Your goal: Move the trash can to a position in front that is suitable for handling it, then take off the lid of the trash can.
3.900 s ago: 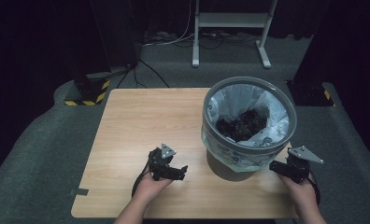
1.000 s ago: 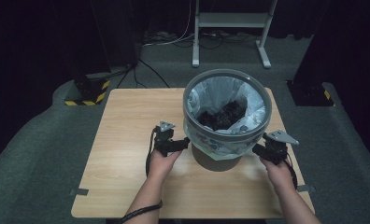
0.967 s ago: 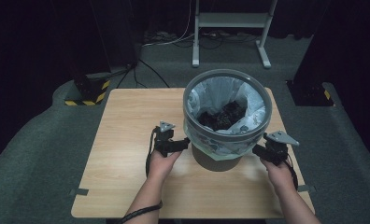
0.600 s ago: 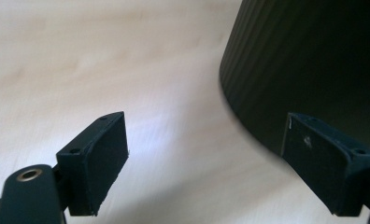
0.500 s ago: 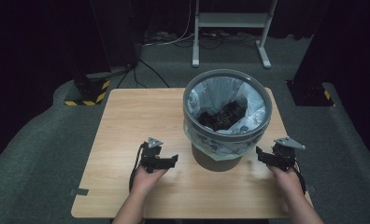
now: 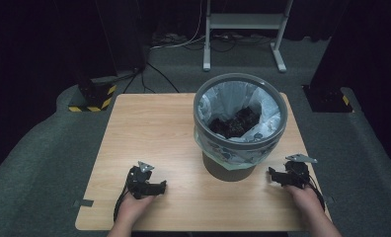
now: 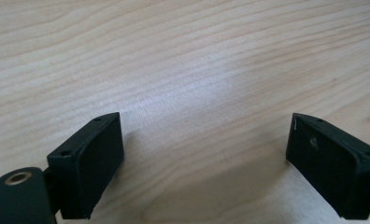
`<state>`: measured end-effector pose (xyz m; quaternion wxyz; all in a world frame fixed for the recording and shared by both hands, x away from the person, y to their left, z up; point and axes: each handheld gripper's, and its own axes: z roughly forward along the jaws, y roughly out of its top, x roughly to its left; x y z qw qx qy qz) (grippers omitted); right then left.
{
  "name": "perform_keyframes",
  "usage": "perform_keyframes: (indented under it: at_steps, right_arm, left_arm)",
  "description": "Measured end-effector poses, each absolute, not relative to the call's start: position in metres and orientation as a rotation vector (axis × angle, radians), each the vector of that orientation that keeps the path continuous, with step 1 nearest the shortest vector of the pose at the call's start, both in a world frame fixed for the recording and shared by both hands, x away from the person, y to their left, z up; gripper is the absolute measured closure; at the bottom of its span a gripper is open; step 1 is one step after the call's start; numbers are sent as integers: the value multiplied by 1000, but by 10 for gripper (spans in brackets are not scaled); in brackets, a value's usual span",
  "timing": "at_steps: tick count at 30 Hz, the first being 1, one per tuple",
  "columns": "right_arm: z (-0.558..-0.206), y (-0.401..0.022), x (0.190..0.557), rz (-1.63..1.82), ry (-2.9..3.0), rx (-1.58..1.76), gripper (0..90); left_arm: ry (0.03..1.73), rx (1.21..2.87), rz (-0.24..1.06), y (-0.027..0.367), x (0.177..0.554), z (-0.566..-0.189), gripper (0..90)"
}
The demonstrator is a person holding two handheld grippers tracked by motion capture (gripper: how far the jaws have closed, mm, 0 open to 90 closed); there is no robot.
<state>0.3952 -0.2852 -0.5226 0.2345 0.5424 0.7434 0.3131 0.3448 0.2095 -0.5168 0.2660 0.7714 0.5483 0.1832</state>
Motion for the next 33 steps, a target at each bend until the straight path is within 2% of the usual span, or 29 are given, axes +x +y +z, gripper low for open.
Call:
perform_keyframes:
  at_steps: [1,2,17,33]
  right_arm:
    - [-524,-284,394,871,2030,1477,142]
    - [-524,-284,394,871,2030,1477,142]
    - [-524,-283,391,872,2036,1466,140]
    - [-524,-281,390,880,2065,1450,136]
  left_arm:
    - [1467,2093,495,206,346,-519,5]
    - [1467,2093,495,206,346,-519,0]
    - [1578,2113,462,204,352,-514,1]
    - [1598,2132,444,205,351,-512,1]
